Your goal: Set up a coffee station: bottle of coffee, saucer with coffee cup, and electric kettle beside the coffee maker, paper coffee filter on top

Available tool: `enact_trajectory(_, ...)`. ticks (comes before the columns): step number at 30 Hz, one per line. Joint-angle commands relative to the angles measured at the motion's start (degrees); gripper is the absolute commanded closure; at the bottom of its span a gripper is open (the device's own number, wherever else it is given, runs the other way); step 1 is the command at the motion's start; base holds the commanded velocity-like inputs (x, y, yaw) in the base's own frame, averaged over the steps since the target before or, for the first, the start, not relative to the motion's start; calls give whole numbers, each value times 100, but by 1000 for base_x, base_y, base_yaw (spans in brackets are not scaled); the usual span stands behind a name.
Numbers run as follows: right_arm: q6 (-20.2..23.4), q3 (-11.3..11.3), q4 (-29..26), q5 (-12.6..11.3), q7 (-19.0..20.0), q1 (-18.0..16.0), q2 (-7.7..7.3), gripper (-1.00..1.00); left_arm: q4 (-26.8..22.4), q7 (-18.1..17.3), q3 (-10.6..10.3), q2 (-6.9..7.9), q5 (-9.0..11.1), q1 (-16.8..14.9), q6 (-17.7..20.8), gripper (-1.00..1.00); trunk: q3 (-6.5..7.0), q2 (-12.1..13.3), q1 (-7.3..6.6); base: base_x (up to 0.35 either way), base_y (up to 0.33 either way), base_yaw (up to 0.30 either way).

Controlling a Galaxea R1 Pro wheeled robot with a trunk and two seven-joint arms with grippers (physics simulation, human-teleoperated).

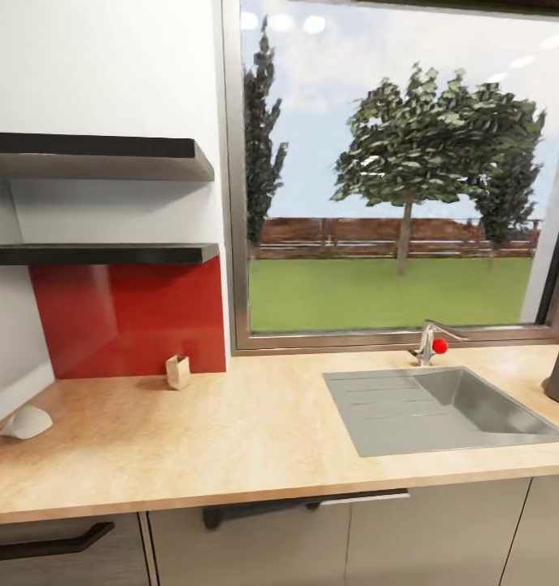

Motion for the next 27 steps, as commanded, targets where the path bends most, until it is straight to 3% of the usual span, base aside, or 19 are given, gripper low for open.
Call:
enact_trajectory(1,-16,30,20,28,-3,-7,6,-100,3,-2,-2,3,10,-1,-11,-100,-2,-4,2,0,343,0)
enact_trajectory(11,160,44,7,61,-37,-7,120,-100,2,-2,-5,2,7,-1,-16,-100,-2,-4,2,0,342,0)
enact_trajectory(15,292,49,-3,80,-304,-9,230,-100,1,-2,-5,-1,8,-1,-17,-100,-2,-4,2,0,342,0)
enact_trajectory(20,265,19,-6,45,-518,-11,257,-100,6,-2,-5,-12,9,-1,-17,-100,-2,-4,2,-8,342,0)
enact_trajectory(27,44,4,16,27,-179,-8,189,-100,10,-2,-5,-36,4,-1,-14,-100,-2,-4,2,-88,342,0)
